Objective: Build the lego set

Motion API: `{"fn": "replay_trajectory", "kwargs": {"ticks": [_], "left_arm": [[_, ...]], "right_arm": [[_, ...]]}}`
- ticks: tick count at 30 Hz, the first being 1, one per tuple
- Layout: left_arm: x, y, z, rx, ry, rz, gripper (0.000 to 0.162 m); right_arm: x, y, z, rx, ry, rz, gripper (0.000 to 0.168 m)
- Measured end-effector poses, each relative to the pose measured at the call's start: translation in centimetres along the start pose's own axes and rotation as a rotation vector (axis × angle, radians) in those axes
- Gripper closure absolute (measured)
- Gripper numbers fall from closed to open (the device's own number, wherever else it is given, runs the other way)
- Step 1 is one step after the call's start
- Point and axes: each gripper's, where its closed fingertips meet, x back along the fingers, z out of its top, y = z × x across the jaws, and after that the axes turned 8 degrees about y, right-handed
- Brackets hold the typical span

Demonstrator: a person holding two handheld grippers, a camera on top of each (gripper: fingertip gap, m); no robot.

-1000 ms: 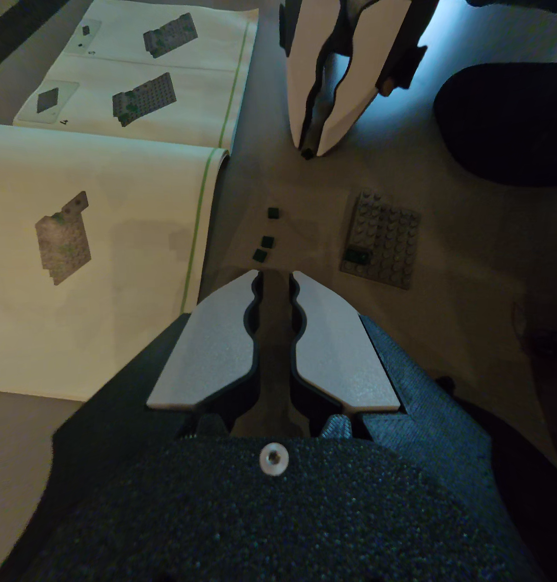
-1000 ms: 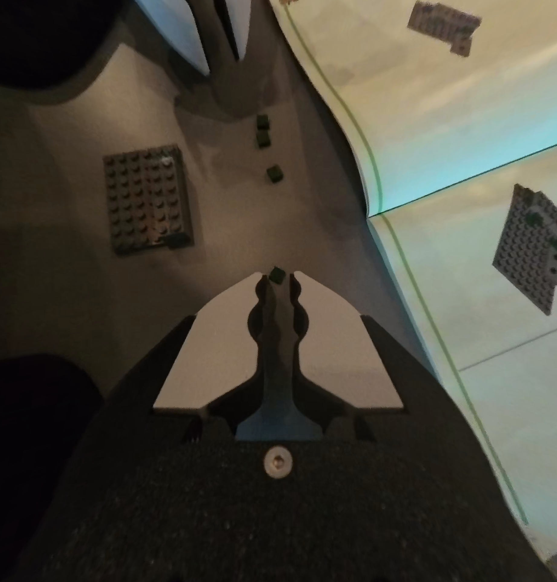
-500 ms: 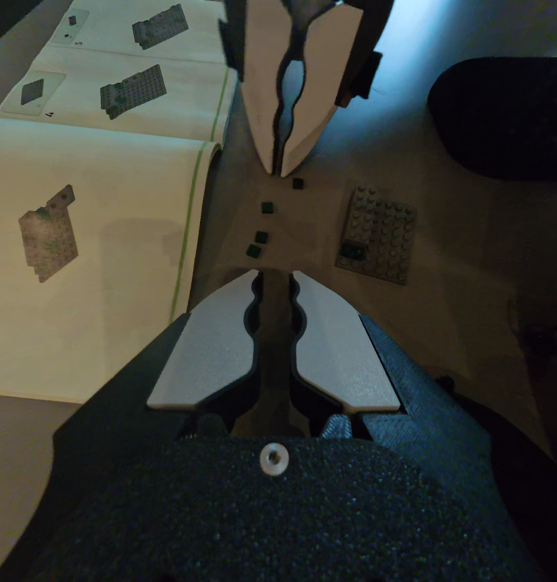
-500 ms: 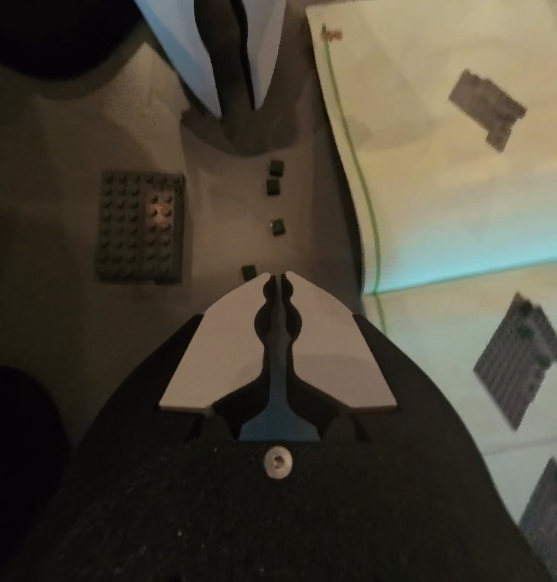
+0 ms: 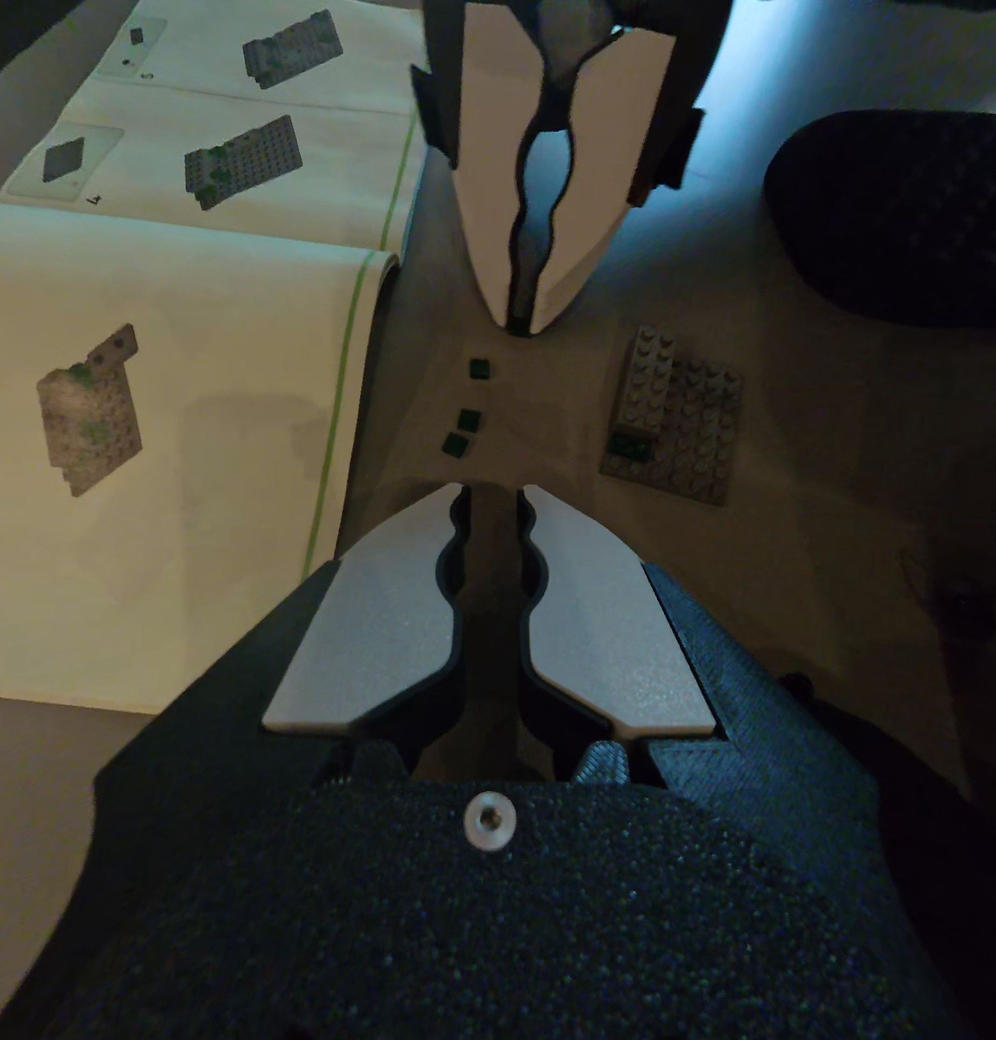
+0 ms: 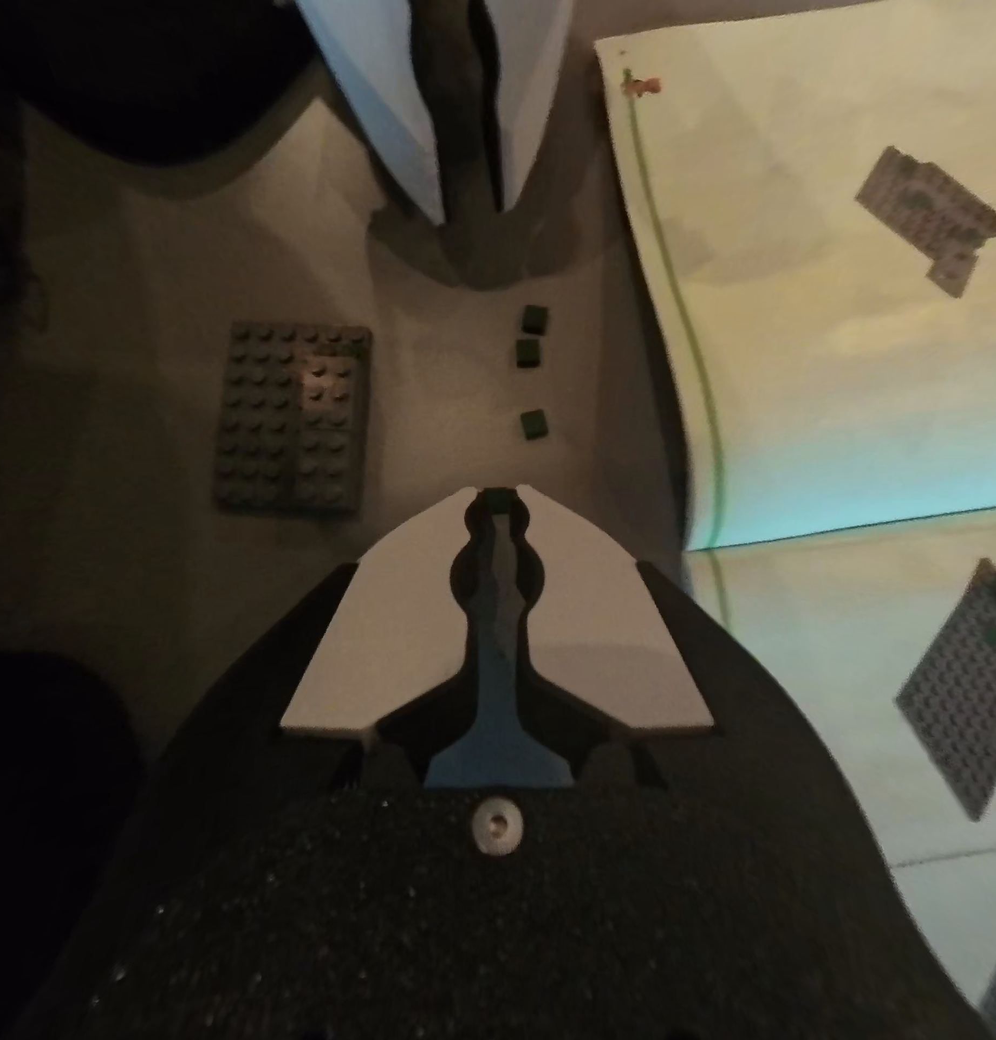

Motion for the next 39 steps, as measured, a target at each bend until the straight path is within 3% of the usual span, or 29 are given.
{"fn": "replay_trajectory", "kwargs": {"ticks": [11, 17, 21, 26, 33, 39], "left_arm": [[0.2, -0.3, 0.1, 0.002, 0.006, 0.016, 0.146], [0.1, -0.2, 0.1, -0.006, 0.002, 0.016, 0.146], [0.6, -0.8, 0.6, -0.014, 0.018, 0.062, 0.148], [1.3, -2.1, 0.7, 0.005, 0.023, 0.151, 0.162], [2.0, -4.2, 0.6, 0.038, 0.021, 0.303, 0.162], [3.7, -7.0, 0.8, 0.127, 0.103, 0.446, 0.162]], "right_arm": [[-1.0, 1.2, 0.9, 0.022, 0.002, 0.000, 0.156], [1.2, 0.9, 1.9, 0.003, 0.079, -0.064, 0.152], [4.0, 1.0, 3.2, -0.081, 0.216, -0.206, 0.155], [6.5, 0.9, 1.8, -0.214, 0.324, -0.464, 0.164], [6.2, -0.7, 0.6, -0.428, 0.360, -0.625, 0.168], [5.3, 1.6, 4.1, -0.444, 0.337, -0.700, 0.168]]}}
